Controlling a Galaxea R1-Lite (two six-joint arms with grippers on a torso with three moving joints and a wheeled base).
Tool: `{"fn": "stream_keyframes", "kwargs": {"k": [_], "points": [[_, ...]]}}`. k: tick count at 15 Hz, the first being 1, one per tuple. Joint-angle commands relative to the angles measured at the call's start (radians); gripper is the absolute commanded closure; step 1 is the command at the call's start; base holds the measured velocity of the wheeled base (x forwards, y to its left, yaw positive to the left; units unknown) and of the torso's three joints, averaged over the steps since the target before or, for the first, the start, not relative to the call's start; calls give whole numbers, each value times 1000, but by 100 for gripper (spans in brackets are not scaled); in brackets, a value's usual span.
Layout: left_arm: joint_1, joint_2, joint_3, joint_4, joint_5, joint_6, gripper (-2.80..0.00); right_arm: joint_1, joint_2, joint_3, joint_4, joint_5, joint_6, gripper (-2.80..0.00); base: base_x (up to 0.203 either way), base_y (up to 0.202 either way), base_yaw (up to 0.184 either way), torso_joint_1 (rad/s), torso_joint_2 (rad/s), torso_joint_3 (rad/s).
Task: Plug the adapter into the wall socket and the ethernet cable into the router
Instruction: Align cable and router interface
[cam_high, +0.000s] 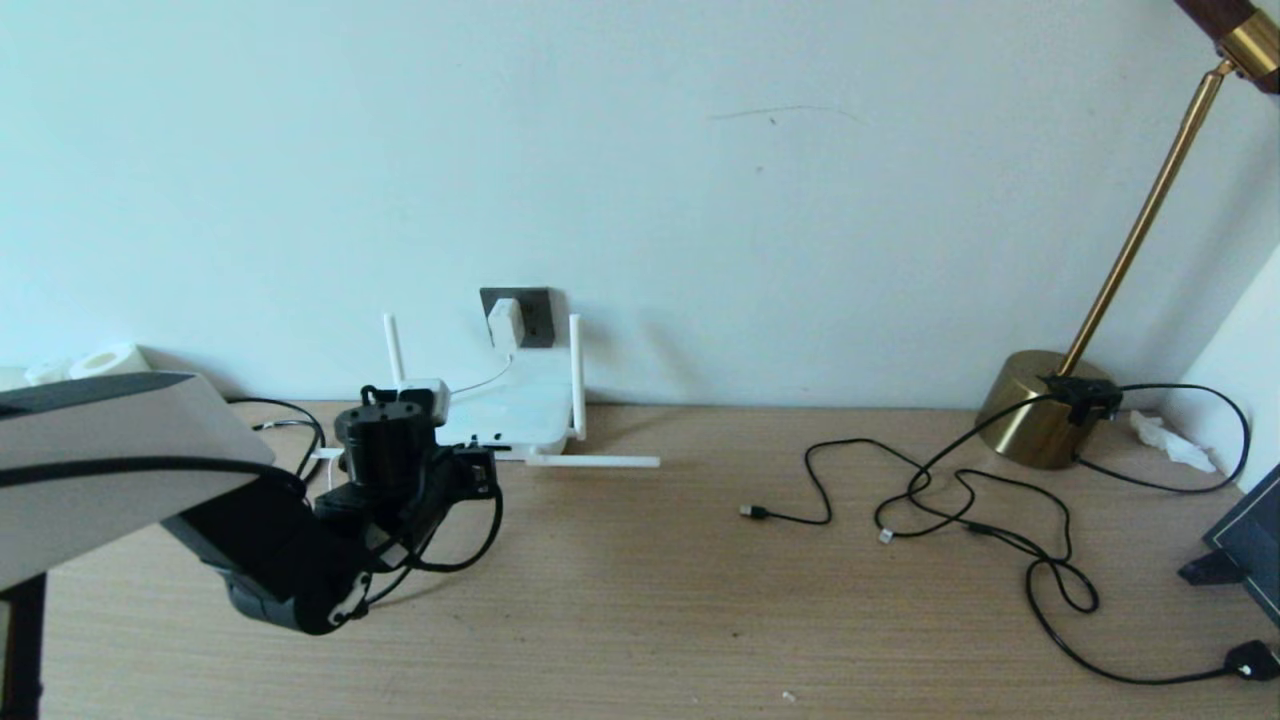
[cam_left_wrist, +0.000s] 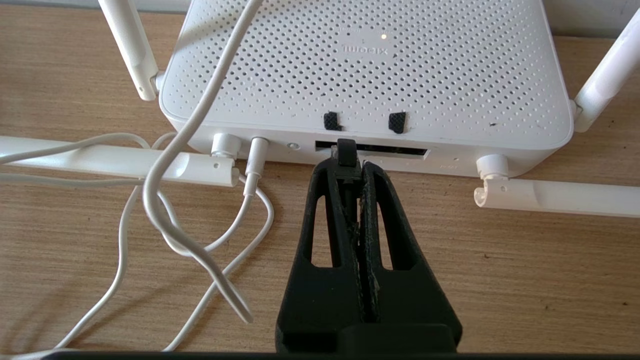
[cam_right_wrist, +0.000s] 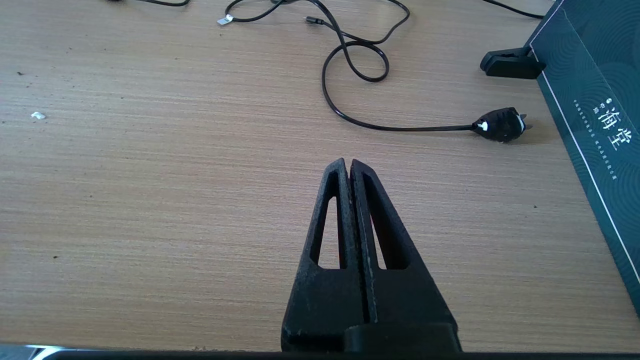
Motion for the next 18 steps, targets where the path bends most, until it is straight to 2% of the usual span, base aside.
{"fn": "stream_keyframes", "kwargs": {"k": [1,13,18], "points": [[0,2,4,-4,2,0,0,0,1,1,3,0,0,0,0,0,0,0,0,0],[4,17,-7,-9,0,0,0,0,1,0,3,0,14,0,0,0,0,0,0,0],[9,49,-10,-65,1,3,0,0,1,0,3,-2,29,0,0,0,0,0,0,0]]}}
